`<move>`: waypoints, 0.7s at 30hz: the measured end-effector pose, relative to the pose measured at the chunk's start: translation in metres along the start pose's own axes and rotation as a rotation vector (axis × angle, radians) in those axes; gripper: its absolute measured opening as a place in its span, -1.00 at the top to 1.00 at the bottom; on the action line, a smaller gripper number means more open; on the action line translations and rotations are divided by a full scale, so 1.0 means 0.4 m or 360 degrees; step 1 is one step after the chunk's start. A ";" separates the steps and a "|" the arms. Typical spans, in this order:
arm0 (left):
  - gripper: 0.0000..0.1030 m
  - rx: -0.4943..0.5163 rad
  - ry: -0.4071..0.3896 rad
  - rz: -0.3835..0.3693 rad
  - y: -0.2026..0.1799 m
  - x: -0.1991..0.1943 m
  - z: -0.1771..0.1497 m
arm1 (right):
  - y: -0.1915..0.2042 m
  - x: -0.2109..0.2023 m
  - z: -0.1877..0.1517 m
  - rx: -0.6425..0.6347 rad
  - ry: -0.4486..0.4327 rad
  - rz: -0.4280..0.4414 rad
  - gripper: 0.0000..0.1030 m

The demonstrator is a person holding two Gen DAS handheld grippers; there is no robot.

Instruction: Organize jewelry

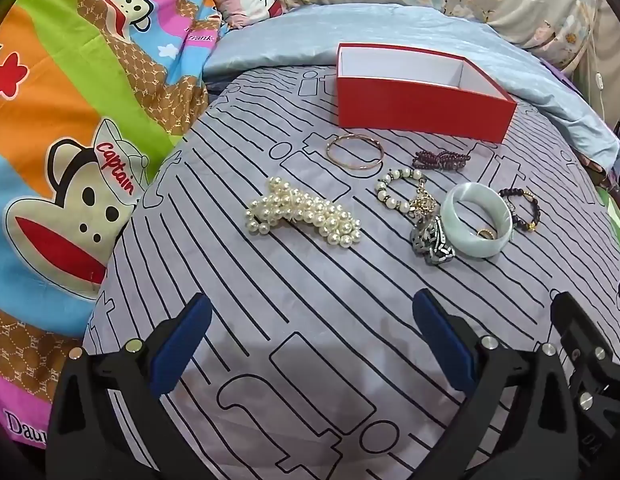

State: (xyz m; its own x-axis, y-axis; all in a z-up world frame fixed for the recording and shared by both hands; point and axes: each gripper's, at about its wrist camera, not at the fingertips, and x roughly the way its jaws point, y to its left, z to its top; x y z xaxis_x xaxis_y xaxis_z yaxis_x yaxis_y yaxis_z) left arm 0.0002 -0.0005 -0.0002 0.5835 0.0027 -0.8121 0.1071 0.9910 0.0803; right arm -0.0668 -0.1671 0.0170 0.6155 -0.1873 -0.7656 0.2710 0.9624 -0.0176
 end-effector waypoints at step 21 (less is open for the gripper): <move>-0.91 0.0000 0.0019 0.0009 -0.008 0.006 0.005 | -0.006 0.007 0.000 0.0019 0.0026 0.0011 -0.90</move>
State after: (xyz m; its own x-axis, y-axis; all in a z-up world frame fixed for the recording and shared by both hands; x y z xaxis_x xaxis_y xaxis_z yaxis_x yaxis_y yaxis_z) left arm 0.0027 -0.0038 -0.0014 0.5745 0.0099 -0.8184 0.1039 0.9909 0.0850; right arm -0.0658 -0.1700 0.0150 0.6053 -0.1775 -0.7760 0.2757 0.9612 -0.0048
